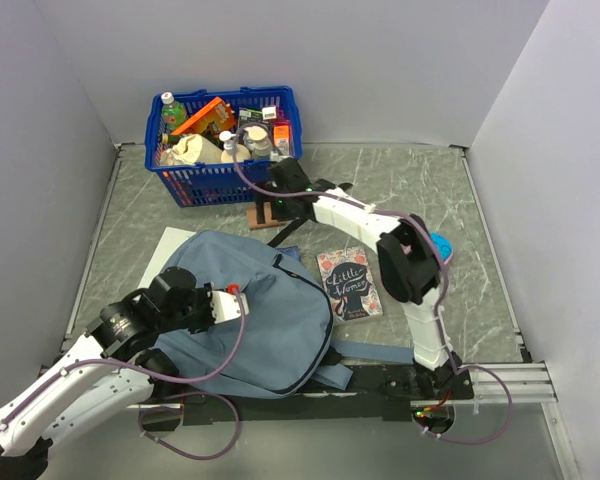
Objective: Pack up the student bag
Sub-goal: Adjust the student bag at the center of the board.
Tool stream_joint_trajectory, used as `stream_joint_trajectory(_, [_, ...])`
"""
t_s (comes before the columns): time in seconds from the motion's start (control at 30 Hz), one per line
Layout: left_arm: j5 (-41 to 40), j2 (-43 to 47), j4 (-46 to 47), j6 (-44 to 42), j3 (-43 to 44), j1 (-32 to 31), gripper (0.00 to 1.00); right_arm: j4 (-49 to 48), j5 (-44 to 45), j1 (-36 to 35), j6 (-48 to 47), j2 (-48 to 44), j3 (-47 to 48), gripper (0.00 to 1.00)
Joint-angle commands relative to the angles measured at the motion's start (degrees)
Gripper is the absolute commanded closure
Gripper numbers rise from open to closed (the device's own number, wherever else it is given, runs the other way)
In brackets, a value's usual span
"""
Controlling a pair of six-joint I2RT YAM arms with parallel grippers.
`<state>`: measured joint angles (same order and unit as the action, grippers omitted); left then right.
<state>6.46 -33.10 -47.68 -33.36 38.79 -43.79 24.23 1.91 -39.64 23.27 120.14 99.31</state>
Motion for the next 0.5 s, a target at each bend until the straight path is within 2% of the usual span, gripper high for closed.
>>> stream_joint_trajectory(0.0, [3.21,-0.3,0.4,1.99,0.59,0.02,0.99,5.91,2.12,-1.32,-0.6,5.1,10.1,0.0])
stream_joint_trajectory(0.1, [3.65,-0.12,0.31,2.6,1.64,-0.07,0.99,9.68,4.41,-1.41,-0.33,8.96,15.29,0.0])
stream_joint_trajectory(0.17, [3.47,-0.21,0.31,3.04,2.52,0.02,0.99,13.19,5.99,-1.41,-0.68,13.25,22.04,0.0])
stream_joint_trajectory(0.27, [3.56,-0.12,0.22,3.39,3.75,0.11,0.99,22.51,10.47,-1.41,-0.94,18.46,30.84,0.0])
stream_joint_trajectory(0.47, [4.26,0.49,0.31,4.1,4.9,0.28,0.99,22.71,11.53,-2.19,-1.81,18.38,27.97,0.0])
